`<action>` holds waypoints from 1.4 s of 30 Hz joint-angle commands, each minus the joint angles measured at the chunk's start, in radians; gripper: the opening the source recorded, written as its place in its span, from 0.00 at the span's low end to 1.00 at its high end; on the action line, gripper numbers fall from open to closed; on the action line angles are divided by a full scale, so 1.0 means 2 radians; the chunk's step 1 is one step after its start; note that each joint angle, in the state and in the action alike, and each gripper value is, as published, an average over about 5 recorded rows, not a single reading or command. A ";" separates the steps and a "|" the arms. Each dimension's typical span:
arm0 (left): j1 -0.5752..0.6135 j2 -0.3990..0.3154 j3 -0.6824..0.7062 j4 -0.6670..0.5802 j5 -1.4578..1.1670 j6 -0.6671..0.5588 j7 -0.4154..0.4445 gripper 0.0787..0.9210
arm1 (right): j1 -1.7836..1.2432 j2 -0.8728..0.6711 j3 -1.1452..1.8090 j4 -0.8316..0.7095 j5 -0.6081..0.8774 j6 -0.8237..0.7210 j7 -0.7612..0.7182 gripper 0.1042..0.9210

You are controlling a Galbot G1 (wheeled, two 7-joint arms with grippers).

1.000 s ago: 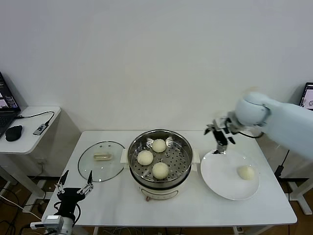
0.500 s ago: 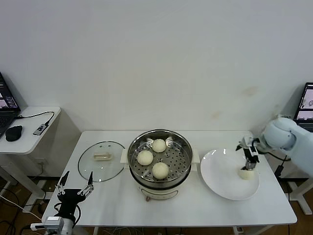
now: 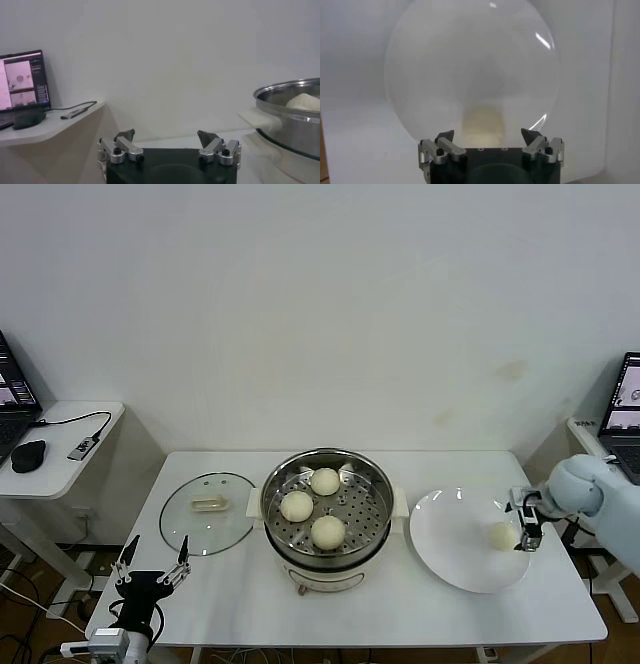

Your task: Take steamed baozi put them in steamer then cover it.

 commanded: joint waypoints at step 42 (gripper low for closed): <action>-0.013 0.001 0.015 0.005 0.002 0.003 0.001 0.88 | 0.391 0.022 -0.266 0.089 0.226 -0.080 -0.014 0.60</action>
